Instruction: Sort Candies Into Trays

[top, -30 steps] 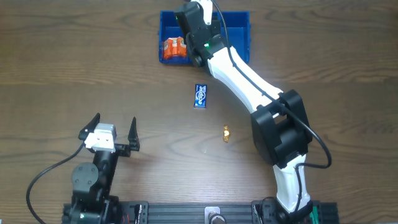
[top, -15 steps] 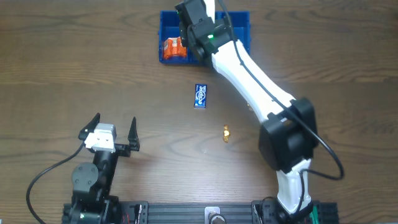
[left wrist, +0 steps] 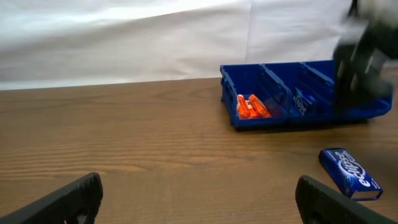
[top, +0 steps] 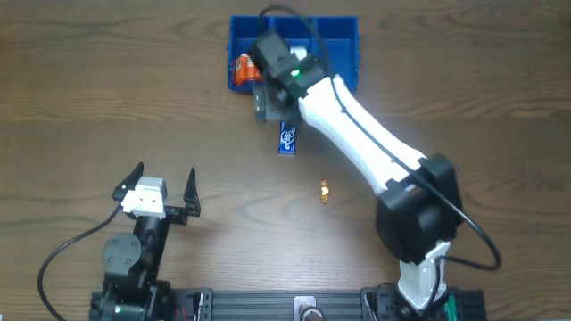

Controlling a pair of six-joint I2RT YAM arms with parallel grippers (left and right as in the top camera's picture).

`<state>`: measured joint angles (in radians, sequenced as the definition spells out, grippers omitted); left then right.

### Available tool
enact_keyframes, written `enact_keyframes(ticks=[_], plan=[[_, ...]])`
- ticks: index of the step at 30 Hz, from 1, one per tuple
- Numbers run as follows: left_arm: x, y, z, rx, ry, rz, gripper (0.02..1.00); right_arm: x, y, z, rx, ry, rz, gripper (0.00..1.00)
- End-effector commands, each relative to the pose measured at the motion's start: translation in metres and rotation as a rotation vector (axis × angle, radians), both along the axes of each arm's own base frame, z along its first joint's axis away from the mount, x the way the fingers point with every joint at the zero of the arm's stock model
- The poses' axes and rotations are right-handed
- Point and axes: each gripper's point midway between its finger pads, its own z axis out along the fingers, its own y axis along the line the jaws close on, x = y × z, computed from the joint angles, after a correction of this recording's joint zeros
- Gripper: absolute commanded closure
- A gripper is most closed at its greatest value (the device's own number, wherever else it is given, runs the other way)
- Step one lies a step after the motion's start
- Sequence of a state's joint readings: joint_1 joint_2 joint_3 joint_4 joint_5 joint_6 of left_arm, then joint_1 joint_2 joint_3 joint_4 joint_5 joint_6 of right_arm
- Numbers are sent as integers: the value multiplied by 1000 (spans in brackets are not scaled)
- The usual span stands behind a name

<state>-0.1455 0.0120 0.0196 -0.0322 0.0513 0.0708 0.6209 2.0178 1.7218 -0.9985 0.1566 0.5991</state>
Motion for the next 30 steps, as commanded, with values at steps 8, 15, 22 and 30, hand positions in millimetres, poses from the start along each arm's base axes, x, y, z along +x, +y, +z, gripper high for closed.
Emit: enact_keyframes(ticks=[8,15,22,30], plan=[[-1,1,-16,-3,52,7,20,-16,9,-78,-23,139,-51,1],[-1,1,-16,-3,52,7,20,-17,10,-91,-23,157,-49,16],[-1,1,-16,-3,52,7,20,-18,13,-106,-16,178,-48,99],[-1,1,-16,-3,51,7,23,-17,9,-108,-19,182,-56,364]])
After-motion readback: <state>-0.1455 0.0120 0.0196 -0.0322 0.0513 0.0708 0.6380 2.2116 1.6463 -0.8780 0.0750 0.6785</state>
